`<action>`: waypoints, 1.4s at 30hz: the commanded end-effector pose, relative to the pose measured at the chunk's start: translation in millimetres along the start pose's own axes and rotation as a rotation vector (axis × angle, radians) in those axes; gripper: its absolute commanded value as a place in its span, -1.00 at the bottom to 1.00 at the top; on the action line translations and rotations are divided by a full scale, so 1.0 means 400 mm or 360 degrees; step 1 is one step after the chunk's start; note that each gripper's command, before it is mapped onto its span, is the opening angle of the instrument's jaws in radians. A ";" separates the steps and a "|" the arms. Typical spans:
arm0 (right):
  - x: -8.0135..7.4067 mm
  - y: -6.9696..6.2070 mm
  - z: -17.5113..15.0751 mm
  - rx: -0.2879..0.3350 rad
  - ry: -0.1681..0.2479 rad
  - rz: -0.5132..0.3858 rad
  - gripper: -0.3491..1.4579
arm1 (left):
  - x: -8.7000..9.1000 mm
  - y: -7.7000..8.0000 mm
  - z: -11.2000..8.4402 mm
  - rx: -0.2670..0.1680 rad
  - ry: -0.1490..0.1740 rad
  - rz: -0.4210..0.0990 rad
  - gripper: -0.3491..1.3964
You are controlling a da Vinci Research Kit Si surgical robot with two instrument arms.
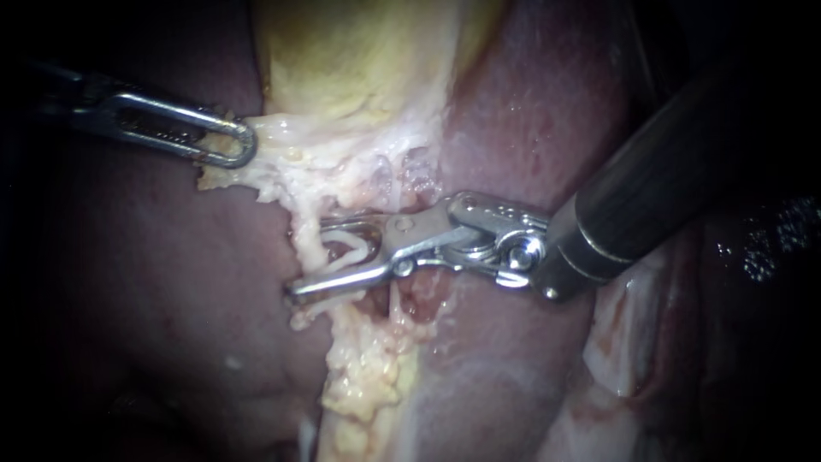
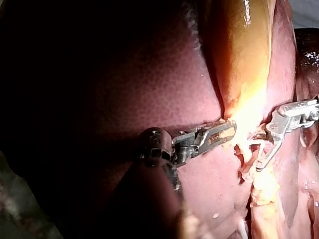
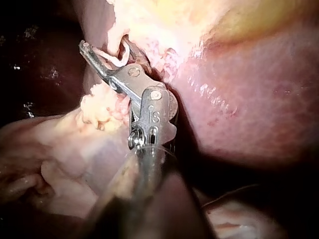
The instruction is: Clipping third clip left tube
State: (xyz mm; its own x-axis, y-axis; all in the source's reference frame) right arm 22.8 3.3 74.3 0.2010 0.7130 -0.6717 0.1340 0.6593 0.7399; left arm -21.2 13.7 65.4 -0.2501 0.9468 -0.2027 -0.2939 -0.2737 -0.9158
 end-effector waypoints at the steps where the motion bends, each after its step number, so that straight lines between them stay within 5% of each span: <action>1: 0.0002 0.0002 -0.0003 -0.0012 -0.0005 0.0001 -0.11 | 0.0000 0.0001 0.0000 0.0000 0.0000 0.0000 -1.00; 8: -0.0001 -0.0003 0.0007 0.0003 -0.0020 0.0000 -0.10 | 0.0000 0.0001 0.0001 0.0000 0.0001 0.0000 -1.00; 15: 0.0012 -0.0014 0.0047 0.0059 0.0113 0.0002 -0.08 | 0.0001 0.0000 0.0002 0.0001 0.0001 0.0001 -1.00; 27: 0.0054 -0.0041 0.0059 0.0088 0.0195 0.0016 -0.06 | 0.0001 0.0000 0.0003 0.0001 0.0001 0.0000 -1.00; 42: 0.0212 -0.0188 -0.0006 0.0167 0.0204 0.0070 -0.14 | 0.0000 0.0001 0.0001 0.0001 0.0001 0.0001 -1.00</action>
State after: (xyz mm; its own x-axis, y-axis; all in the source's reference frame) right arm 23.2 4.5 62.9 0.0845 0.7698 -0.6327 0.2310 0.6025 0.7639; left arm -21.2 13.7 65.4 -0.2492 0.9469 -0.2030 -0.2946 -0.2738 -0.9155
